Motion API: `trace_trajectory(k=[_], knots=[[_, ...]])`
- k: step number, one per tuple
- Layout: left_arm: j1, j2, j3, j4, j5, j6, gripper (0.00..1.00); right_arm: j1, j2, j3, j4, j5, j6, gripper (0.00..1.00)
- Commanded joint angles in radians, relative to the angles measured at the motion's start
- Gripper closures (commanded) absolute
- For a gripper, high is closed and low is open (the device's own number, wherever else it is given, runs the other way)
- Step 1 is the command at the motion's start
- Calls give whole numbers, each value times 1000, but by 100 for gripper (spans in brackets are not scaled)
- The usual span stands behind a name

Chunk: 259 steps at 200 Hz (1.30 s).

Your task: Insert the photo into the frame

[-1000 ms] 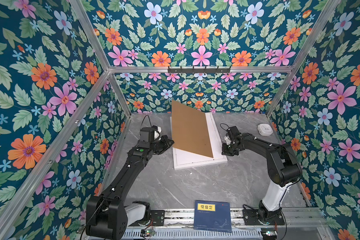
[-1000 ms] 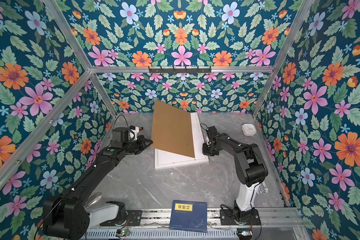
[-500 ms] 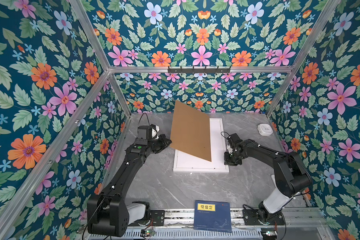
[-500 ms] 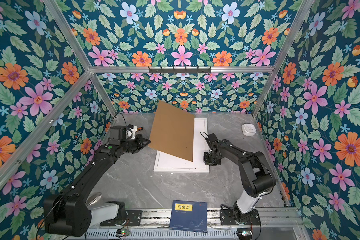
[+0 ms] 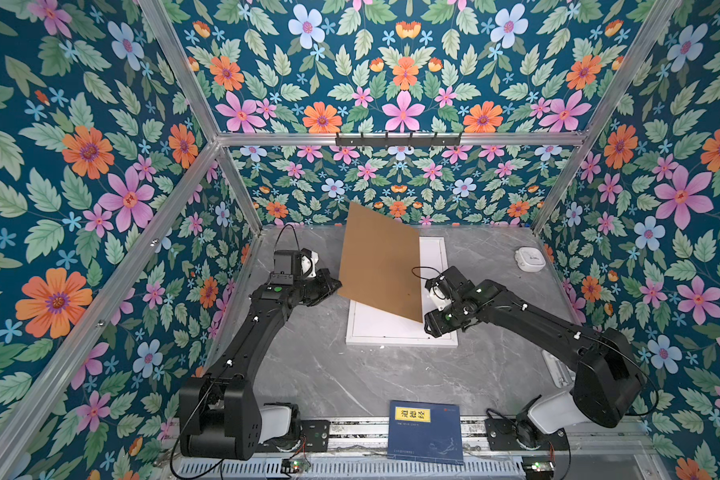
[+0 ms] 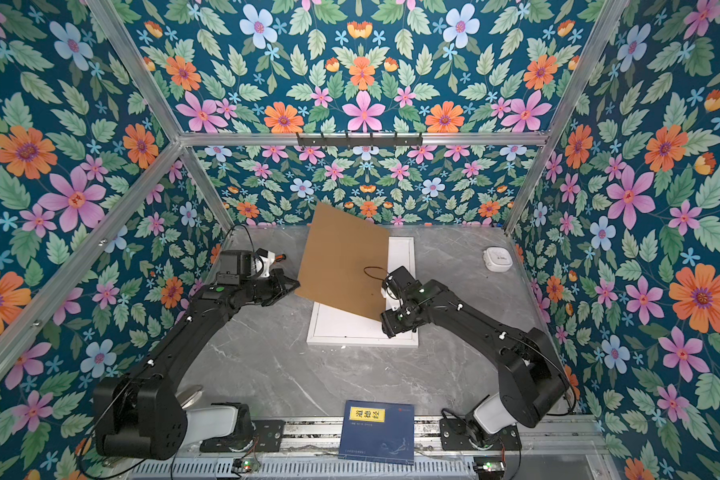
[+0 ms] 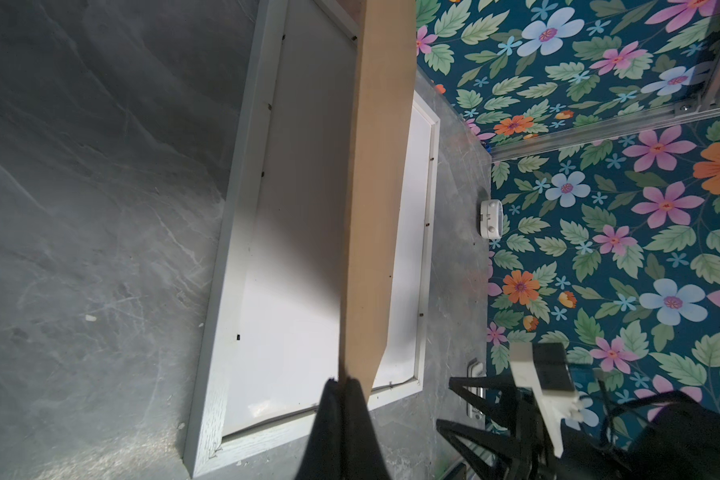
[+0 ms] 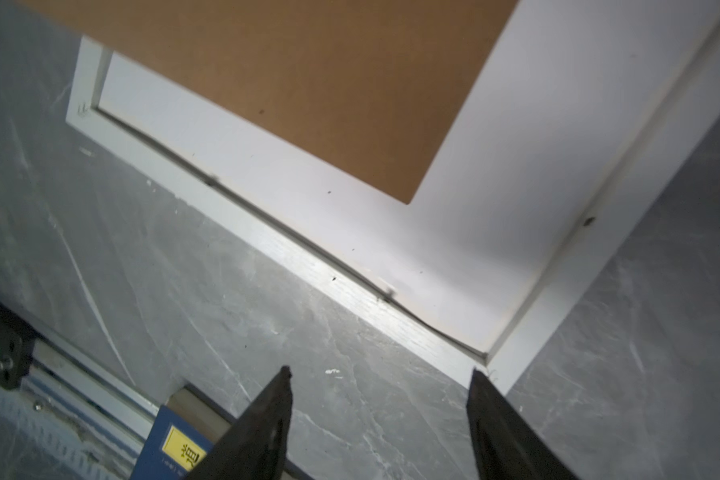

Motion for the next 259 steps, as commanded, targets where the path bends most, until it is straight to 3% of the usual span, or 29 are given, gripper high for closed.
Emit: trace_trajectory(k=[1,49,114,259], knots=[[6,14,7,-23,-9,22,100,34,29,1,-2,3,-107,33],[8,21,6,-29,2,36,100,61,93,5,18,-12,-176,36],[19,9,-20,-19,15,31,100,84,224,24,47,91,-218,43],[25,27,-20,-8,26,31,100,150,258,-5,62,209,-214,64]])
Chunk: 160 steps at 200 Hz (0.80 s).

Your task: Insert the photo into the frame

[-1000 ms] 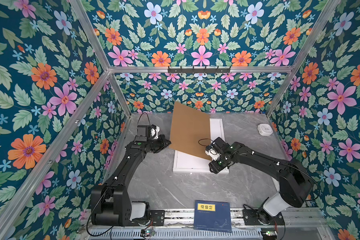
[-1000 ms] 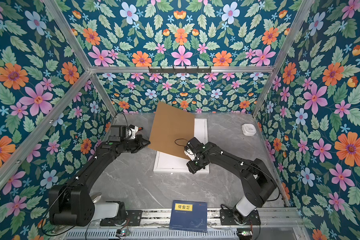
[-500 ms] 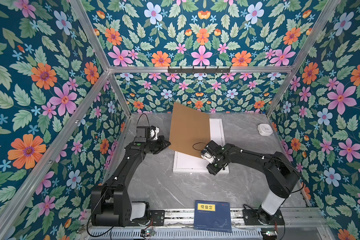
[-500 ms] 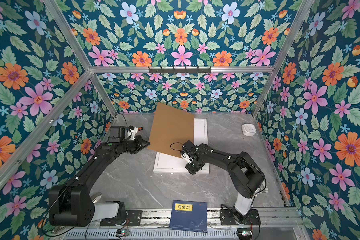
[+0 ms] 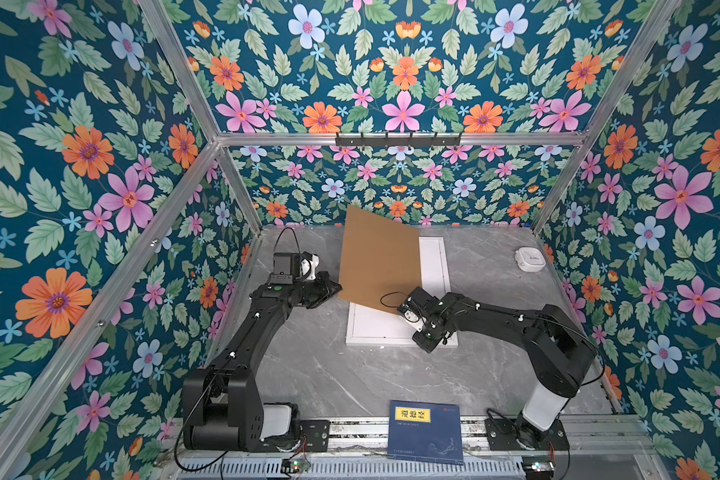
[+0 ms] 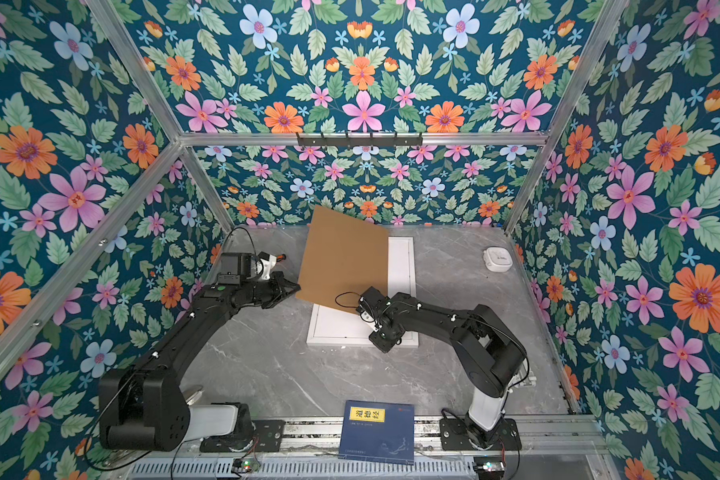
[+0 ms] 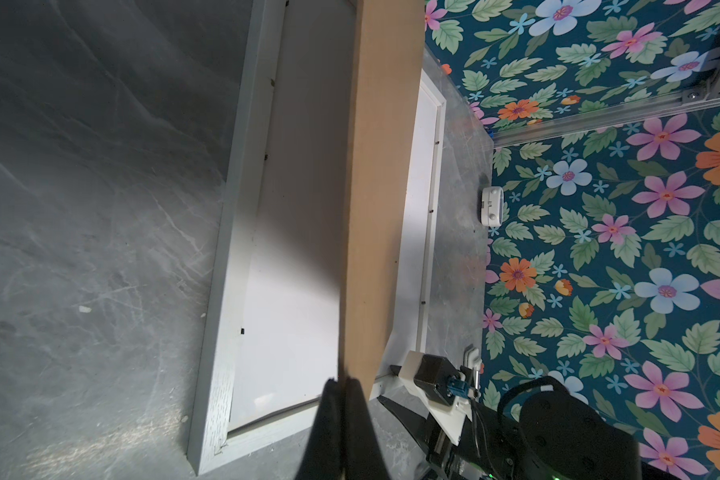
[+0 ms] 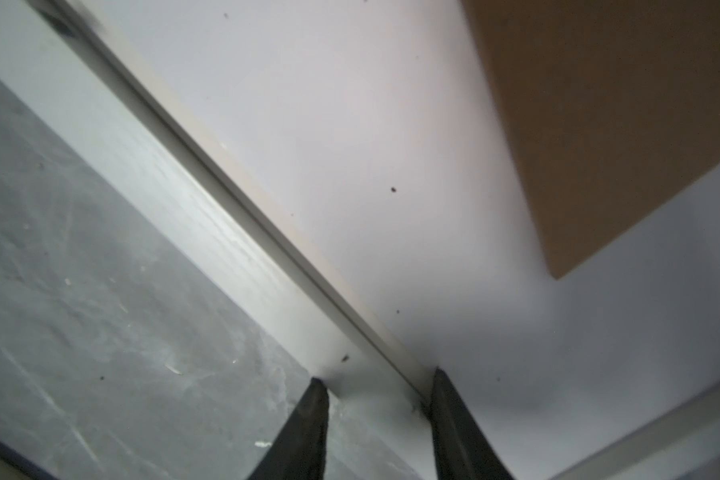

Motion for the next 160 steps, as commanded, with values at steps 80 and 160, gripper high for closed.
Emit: trace_trajectory(k=[80,160], knots=[[6,2,3,-6,-18,6,100,57,24,-29,-18,160,59,85],[6,-2,3,-7,-15,4,100,85,37,-25,-24,197,75,98]])
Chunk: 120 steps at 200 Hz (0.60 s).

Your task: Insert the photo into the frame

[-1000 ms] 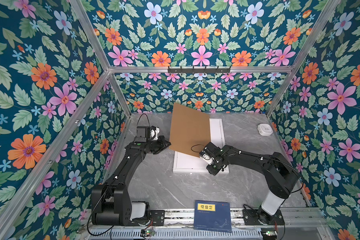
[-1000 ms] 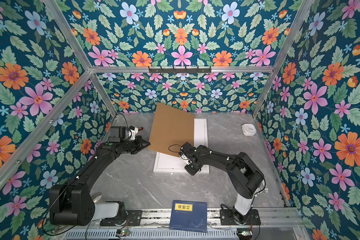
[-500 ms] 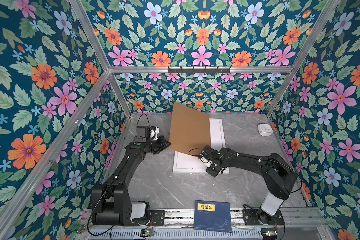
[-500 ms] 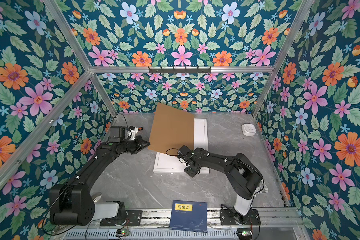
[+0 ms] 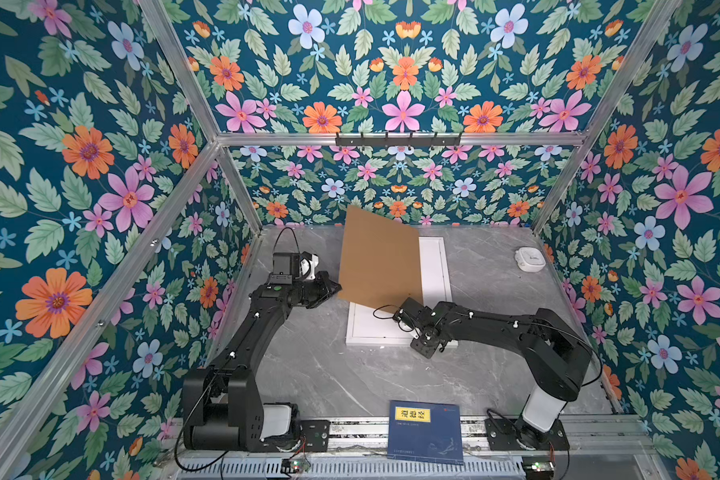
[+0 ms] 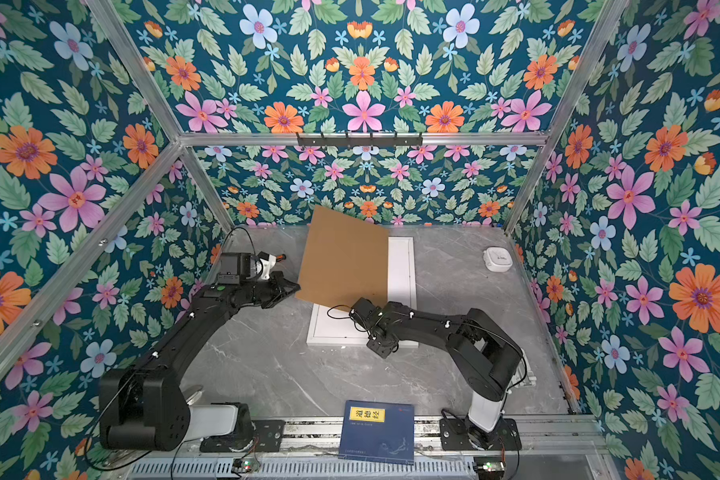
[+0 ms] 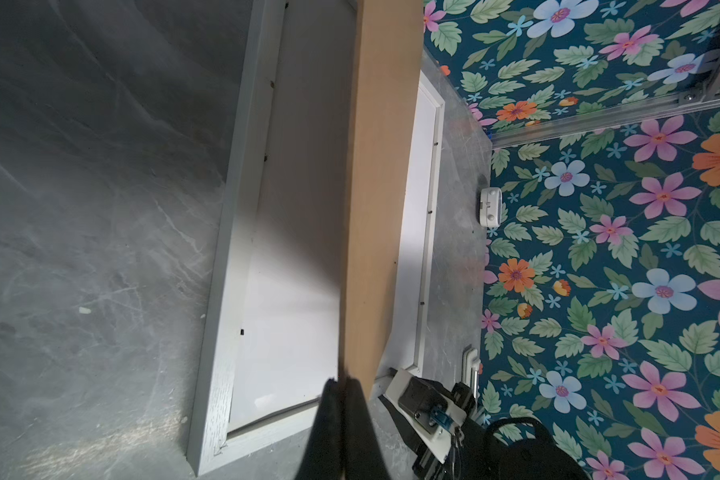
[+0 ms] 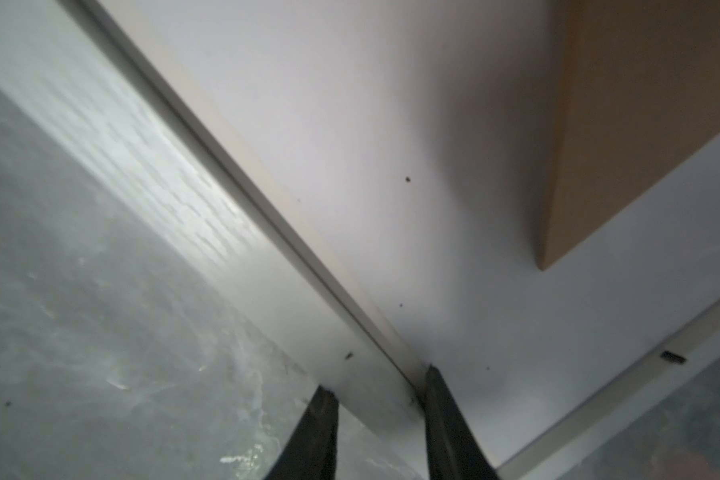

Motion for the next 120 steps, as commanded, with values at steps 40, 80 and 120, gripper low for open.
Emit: trace_trajectory(k=[40,80,120], knots=[[3,-5,0,-12,-18,3,100,-1,-9,41,-63,48,96,62],[3,-1,-9,-8,0,5,100,-8,-51,96,-91,13,100,39],[3,6,-9,-30,23,27,100,-73,-108,115,-99,-80,157,27]])
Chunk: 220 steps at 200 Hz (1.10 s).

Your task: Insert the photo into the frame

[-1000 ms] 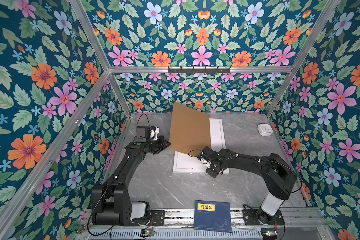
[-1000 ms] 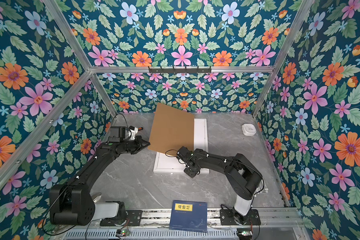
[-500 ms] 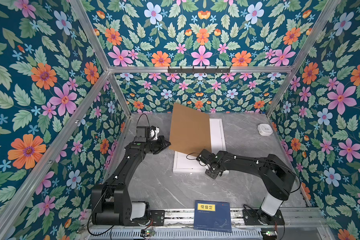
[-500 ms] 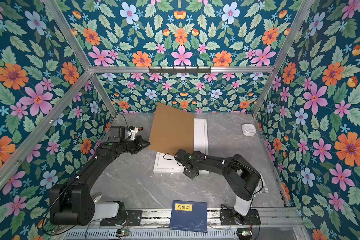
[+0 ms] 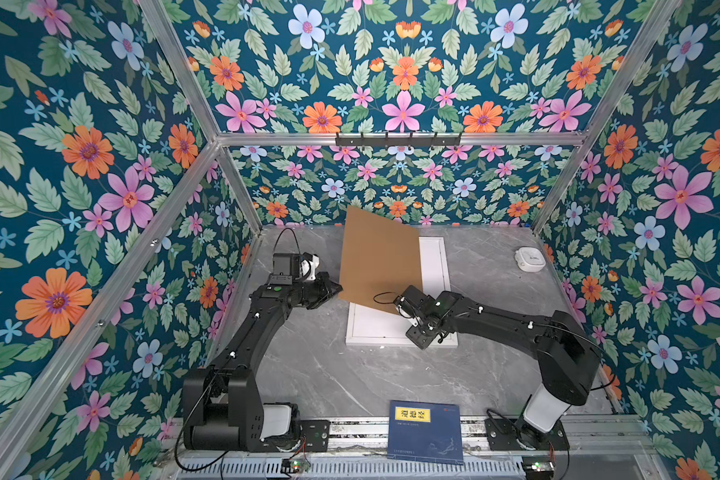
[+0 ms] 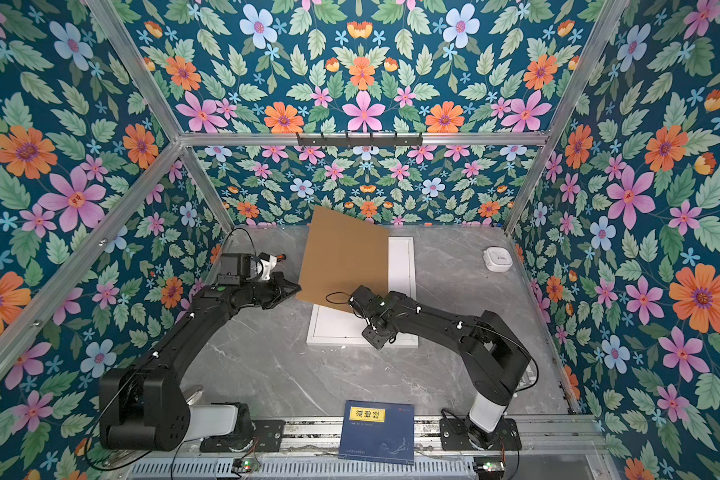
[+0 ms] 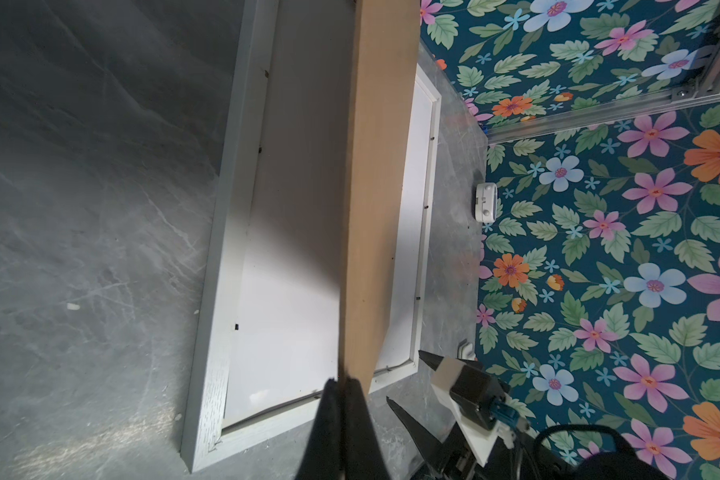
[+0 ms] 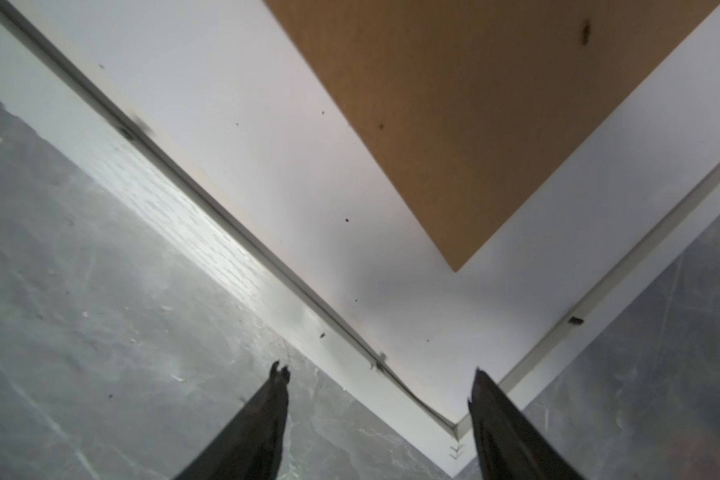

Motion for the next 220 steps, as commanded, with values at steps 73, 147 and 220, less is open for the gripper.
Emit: trace_trajectory(k=[73,147,220], knots=[[2,6,3,-70,110,65,100,-259,-178,-75,39,-176,253,26],[4,11,33,-164,139,121,100,-532,-337,-202,154,-376,413,26],[9,-29,38,-235,139,176,100,-550,-306,-205,161,-396,428,27]])
